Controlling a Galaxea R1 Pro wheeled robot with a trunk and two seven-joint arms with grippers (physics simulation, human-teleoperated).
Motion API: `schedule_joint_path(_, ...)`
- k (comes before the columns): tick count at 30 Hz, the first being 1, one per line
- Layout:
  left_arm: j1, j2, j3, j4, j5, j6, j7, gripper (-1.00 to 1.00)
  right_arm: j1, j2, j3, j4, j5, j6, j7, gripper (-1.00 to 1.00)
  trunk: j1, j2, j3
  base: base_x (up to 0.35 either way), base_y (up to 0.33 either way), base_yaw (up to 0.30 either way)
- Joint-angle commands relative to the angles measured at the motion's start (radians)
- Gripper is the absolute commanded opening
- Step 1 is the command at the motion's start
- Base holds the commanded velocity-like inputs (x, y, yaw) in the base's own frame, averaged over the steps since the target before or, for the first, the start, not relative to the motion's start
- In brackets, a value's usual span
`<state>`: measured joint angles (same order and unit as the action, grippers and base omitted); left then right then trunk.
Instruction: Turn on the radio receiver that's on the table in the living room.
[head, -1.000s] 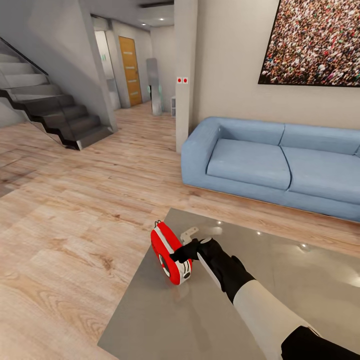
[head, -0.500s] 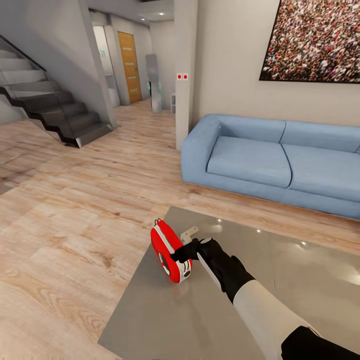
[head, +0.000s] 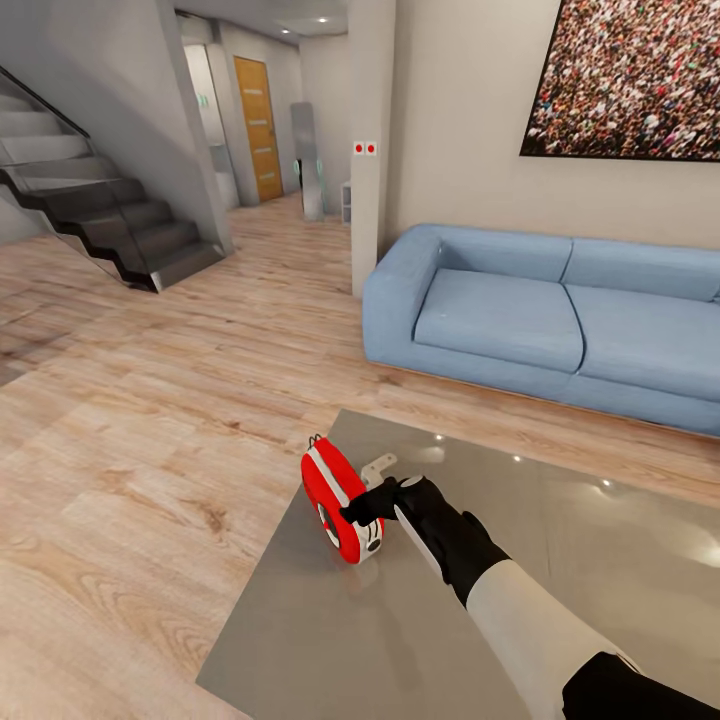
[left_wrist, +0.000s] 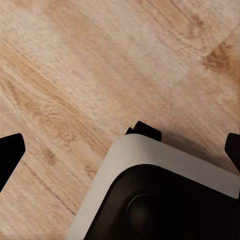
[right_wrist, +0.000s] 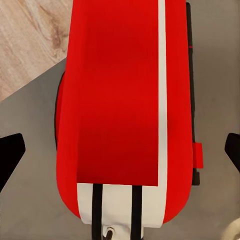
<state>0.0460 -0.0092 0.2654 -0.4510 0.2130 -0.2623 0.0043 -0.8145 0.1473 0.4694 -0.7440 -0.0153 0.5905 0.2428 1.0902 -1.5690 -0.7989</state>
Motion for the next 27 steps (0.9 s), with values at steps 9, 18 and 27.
schedule_joint_path(9,0.0,0.0,0.0,0.0,0.0,0.0,0.0,1.0,0.0,0.0,0.0,0.0,-0.001,-0.001,-0.005,1.0,0.0,0.0,0.0,0.0,0.0,0.0)
schedule_joint_path(18,0.0,0.0,0.0,0.0,0.0,0.0,0.0,1.0,0.0,-0.004,0.0,0.001,-0.002,-0.003,-0.009,-1.0,0.0,0.0,0.0,0.0,0.0,0.0)
schedule_joint_path(27,0.0,0.0,0.0,0.0,0.0,0.0,0.0,1.0,0.0,-0.006,0.0,0.002,-0.002,-0.003,-0.01,-1.0,0.0,0.0,0.0,0.0,0.0,0.0)
